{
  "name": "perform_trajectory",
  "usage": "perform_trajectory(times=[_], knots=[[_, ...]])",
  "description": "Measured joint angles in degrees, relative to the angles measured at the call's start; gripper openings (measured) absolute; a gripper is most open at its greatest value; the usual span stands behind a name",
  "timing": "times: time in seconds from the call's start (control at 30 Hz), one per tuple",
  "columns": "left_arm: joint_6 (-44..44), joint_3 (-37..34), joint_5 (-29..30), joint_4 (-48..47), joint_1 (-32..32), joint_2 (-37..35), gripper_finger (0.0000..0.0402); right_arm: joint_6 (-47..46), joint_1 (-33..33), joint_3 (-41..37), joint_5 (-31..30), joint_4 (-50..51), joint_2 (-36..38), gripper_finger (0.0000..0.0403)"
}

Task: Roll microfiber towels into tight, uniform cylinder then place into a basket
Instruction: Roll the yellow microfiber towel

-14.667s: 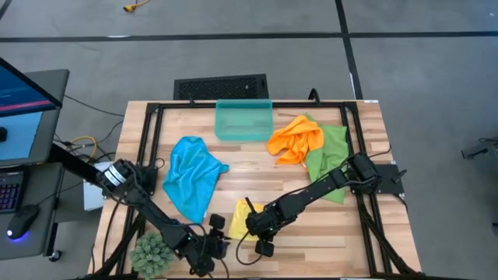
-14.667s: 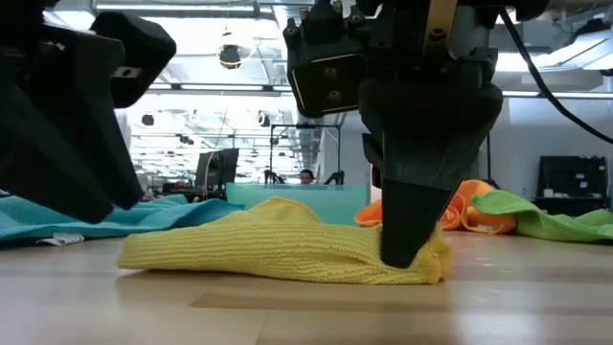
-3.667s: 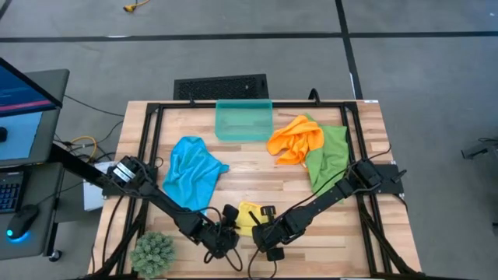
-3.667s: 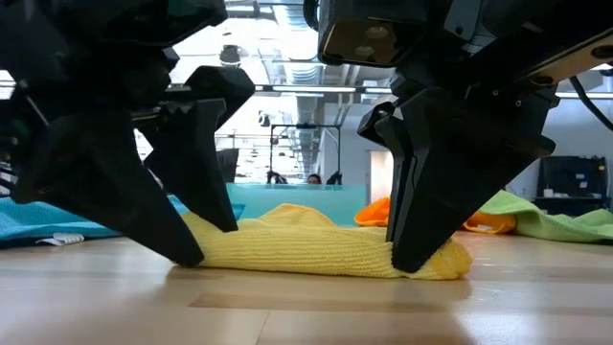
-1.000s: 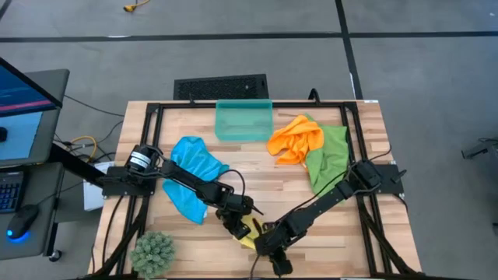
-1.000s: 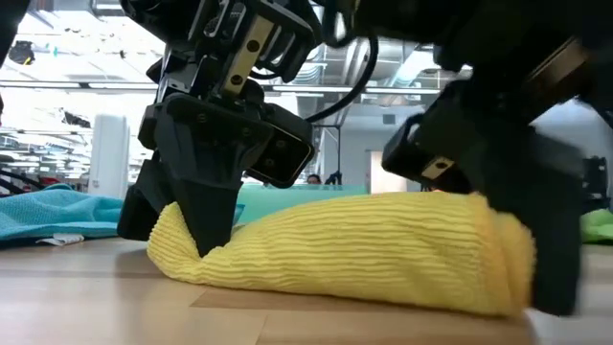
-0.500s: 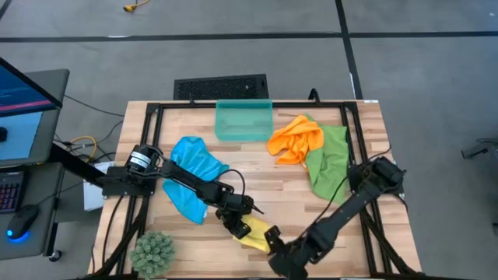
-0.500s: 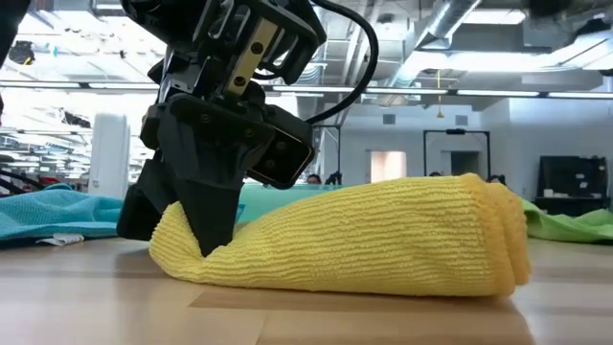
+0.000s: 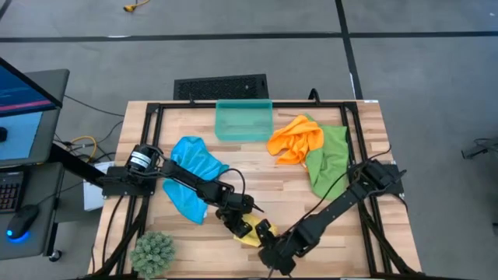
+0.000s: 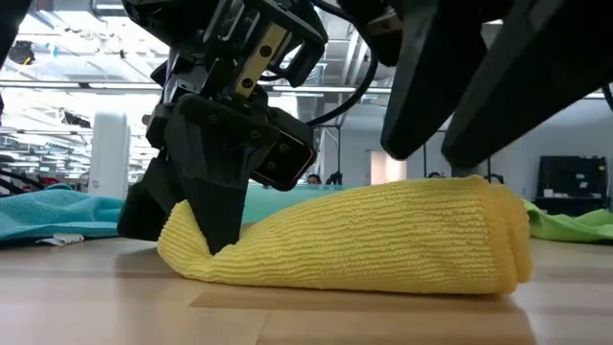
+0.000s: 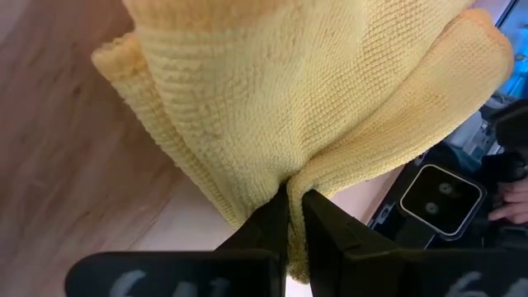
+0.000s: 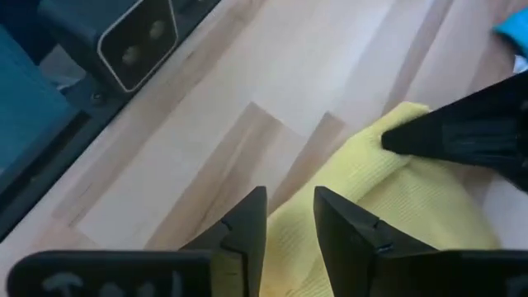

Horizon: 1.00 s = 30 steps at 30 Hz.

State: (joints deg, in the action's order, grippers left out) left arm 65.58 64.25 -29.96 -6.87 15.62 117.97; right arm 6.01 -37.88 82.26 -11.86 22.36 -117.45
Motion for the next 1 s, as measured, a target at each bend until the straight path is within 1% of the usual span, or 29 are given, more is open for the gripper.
perform_trajectory(times=[0.17,0.37,0.47,0.53,0.57,0.73,1.0], knots=[[0.0,0.0,-0.8,0.02,0.0,0.02,0.001,-0.85,0.1,-0.04,3.13,-0.13,0.0,0.0124],[-0.04,0.0,-0.87,0.03,-0.04,0.02,0.001,-1.53,0.1,-0.04,3.39,-0.84,0.0,0.0124],[-0.08,0.0,-1.09,0.04,-0.04,0.02,0.001,-2.96,0.92,0.06,3.11,-0.5,-2.34,0.0124],[-0.11,0.0,-1.14,0.21,-0.04,0.02,0.001,-3.06,1.09,-0.35,3.38,1.69,-3.19,0.0124],[-0.12,0.0,-1.24,0.19,-0.04,0.02,0.001,-3.39,1.24,0.1,3.87,0.3,-4.04,0.0124],[-0.17,-0.02,-1.67,0.33,-0.07,0.04,0.001,-7.46,1.58,0.09,3.27,2.23,-4.71,0.0124],[-0.37,-0.02,-1.72,0.26,-0.04,0.04,0.001,-9.08,0.69,-0.11,-1.25,3.13,-3.68,0.0124]])
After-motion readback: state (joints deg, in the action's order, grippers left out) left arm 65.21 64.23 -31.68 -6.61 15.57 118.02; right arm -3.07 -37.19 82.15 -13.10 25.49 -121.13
